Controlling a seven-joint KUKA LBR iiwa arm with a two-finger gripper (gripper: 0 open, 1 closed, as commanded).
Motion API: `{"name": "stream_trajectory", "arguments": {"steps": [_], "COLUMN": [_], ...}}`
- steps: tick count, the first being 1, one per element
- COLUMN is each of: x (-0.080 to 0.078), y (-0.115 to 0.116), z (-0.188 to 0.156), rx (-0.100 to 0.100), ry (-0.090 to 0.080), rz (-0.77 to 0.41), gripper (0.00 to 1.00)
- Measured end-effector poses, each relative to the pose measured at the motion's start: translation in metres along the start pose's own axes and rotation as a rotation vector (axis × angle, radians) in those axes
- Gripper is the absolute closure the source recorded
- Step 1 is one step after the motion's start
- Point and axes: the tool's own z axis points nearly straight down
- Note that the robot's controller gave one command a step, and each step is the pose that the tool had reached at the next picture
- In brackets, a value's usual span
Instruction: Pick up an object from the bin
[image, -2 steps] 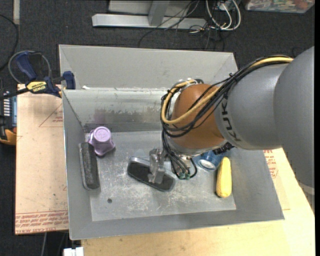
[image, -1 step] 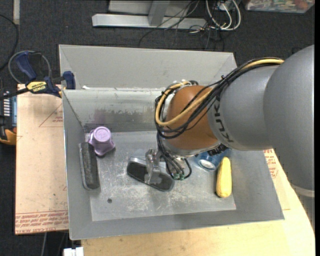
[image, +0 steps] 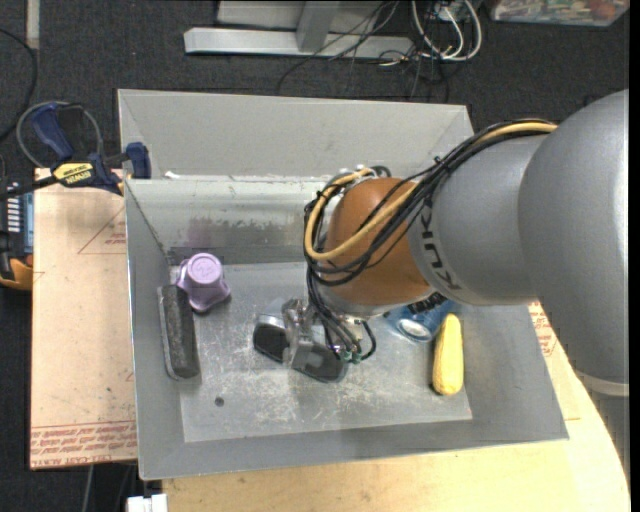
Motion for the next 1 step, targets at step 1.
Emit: {"name": "stream_trajectory", "arguments": {"steps": [1], "x": [0.0012], "y": [-0.0007], "z": [-0.0121], "rx": [0.005], "ry": [0.014], "rz": [-0.002], "gripper": [1.0]}}
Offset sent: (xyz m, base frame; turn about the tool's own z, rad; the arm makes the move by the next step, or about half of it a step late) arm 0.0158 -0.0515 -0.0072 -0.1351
